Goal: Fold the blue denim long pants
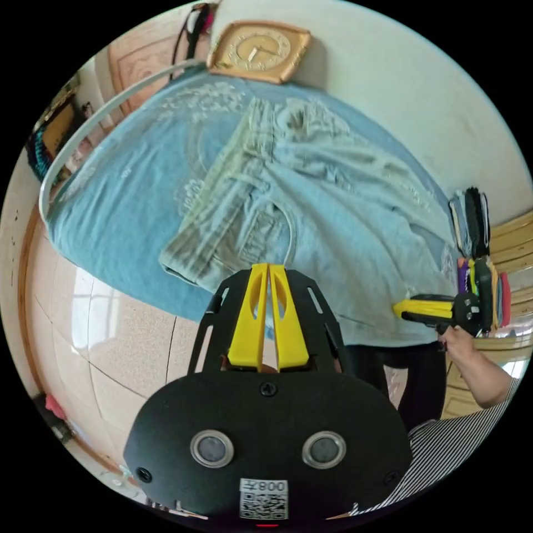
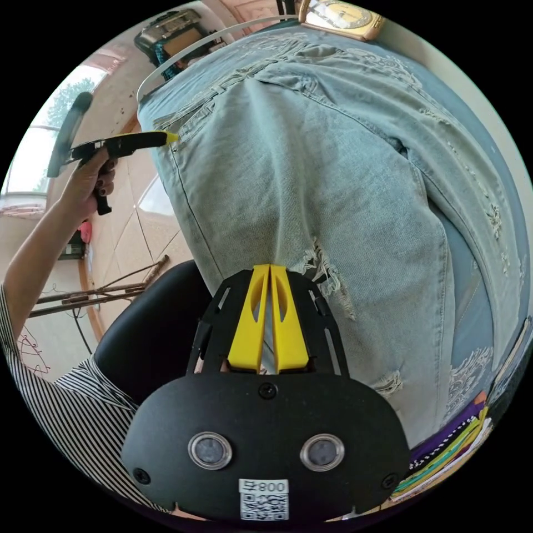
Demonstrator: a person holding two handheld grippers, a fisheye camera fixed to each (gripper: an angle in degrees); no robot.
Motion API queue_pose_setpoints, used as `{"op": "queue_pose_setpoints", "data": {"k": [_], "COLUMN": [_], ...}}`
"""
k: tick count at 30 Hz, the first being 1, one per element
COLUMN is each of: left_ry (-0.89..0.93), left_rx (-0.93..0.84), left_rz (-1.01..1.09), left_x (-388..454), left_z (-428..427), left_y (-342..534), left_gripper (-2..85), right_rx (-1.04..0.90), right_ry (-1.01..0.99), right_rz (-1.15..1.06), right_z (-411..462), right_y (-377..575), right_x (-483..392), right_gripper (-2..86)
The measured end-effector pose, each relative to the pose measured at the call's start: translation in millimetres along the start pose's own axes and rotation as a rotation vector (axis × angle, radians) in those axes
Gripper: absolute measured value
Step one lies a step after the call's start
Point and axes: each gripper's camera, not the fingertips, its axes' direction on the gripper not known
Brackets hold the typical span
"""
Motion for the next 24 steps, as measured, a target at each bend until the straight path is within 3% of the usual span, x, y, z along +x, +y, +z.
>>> {"op": "queue_pose_setpoints", "data": {"k": [7,15,24], "left_ry": [-0.055,-0.117,0.021], "left_rx": [0.003,0.003,0.03], "left_rz": [0.134,0.218,0.225], "left_x": [12.0,26.3,23.9], "left_z": [0.0,2.5,-13.3], "left_y": [-40.0,-83.4,-154.7], "left_gripper": [0.3,0.3,0.4], "right_rx": [0.013,0.068,0.14], "right_ry": [0.091,-0.006,-0.291], "right_rz": [-0.051,-0.029,-0.004], "right_z": [27.6,52.4,58.7], "right_y": [-0.8,5.5,11.0], "right_x": [0.8,41.2,120.1], "right_gripper": [0.3,0.2,0.1]}}
